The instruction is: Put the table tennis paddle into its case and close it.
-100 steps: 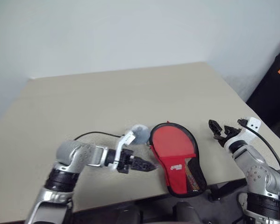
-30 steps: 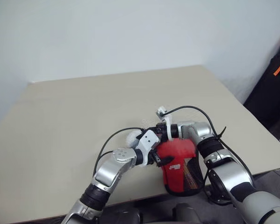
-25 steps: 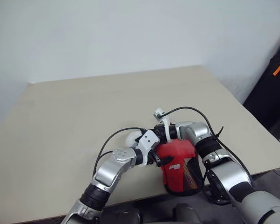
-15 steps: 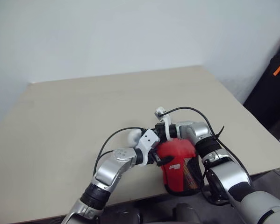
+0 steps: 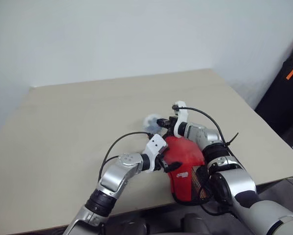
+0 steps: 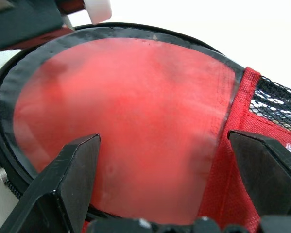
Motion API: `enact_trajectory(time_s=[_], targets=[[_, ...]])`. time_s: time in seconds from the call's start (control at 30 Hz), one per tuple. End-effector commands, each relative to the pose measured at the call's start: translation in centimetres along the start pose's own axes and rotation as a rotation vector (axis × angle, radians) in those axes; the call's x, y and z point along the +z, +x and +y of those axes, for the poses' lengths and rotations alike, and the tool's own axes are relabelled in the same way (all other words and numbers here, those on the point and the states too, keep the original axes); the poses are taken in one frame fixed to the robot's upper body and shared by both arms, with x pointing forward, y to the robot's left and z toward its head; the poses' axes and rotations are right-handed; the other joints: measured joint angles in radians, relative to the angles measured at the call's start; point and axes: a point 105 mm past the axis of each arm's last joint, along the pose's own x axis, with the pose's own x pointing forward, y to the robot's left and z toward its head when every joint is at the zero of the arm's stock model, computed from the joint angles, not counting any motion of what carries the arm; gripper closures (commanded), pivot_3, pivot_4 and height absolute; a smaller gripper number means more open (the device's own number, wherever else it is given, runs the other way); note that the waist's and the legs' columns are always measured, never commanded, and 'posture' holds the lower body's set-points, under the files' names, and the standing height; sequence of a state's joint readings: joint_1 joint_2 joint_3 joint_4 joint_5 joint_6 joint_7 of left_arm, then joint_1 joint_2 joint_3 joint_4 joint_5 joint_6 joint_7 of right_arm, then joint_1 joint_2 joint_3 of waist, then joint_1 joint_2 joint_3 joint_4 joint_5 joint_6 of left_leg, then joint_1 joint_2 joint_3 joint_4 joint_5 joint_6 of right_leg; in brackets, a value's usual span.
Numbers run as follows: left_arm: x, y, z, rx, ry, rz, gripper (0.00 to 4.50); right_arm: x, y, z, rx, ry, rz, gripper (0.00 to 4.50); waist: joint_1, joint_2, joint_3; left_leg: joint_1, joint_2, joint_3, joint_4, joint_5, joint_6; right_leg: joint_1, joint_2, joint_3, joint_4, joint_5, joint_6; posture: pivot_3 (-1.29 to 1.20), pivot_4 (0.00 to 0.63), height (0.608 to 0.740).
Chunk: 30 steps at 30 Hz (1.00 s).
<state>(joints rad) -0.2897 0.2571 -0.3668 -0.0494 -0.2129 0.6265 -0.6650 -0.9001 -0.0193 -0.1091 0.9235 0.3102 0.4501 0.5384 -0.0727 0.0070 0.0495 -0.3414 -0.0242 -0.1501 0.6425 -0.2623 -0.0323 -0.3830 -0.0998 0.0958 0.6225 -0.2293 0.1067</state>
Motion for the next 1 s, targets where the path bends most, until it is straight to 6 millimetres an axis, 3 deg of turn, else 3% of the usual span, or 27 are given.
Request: enact_trajectory(time_s=[0.03,0.33,0.5,0.6,0.8,1.0], targets=[[-5.1,-0.3,0.8,0.039,-0.13,0.179,0.0,4.2,-0.7,-1.2,-0.092,-0.041,-0.146,4.49,0.0,0.0,0.0,0.0,0.0,0.0,0.0,0.0,0.0,0.0,0.0,0.0,0.0,0.0,0.0,0.0,0.0,0.74],[-5.0,-0.4,1.3,0.056,-0.135,0.173,0.0,6.9,-4.4,-6.5,-0.303,0.015,-0.278,4.49,-0.002,0.0,0.0,0.0,0.0,0.0,0.0,0.0,0.0,0.001,0.0,0.0,0.0,0.0,0.0,0.0,0.0,0.74],[-5.0,-0.3,1.3,0.056,-0.136,0.173,0.0,7.8,-7.6,-9.1,-0.398,0.034,-0.334,4.49,0.0,0.0,0.0,0.0,0.0,0.0,0.0,0.0,0.0,0.002,0.0,0.0,-0.001,0.0,0.0,0.0,0.0,0.74],[-5.0,-0.3,1.3,0.051,-0.135,0.175,0.0,8.1,-10.6,-10.2,-0.423,0.024,-0.359,4.49,0.001,0.001,0.0,0.0,-0.001,0.0,0.0,0.0,0.0,0.002,0.0,0.0,-0.001,0.0,0.0,0.0,0.0,0.74],[-5.1,-0.1,1.1,0.025,-0.13,0.185,0.0,6.9,-16.9,-11.2,-0.473,0.054,-0.394,4.49,0.002,0.002,-0.001,0.001,-0.001,0.0,0.001,0.0,0.0,0.004,-0.001,0.0,-0.002,-0.001,0.001,0.0,0.0,0.74],[-5.2,-0.2,1.0,0.008,-0.127,0.195,0.0,3.5,-22.4,-11.6,-0.561,0.168,-0.463,4.49,0.01,0.002,0.0,0.0,-0.001,0.0,0.001,0.0,0.0,0.005,-0.002,0.0,-0.005,-0.002,0.003,0.0,0.0,0.74]])
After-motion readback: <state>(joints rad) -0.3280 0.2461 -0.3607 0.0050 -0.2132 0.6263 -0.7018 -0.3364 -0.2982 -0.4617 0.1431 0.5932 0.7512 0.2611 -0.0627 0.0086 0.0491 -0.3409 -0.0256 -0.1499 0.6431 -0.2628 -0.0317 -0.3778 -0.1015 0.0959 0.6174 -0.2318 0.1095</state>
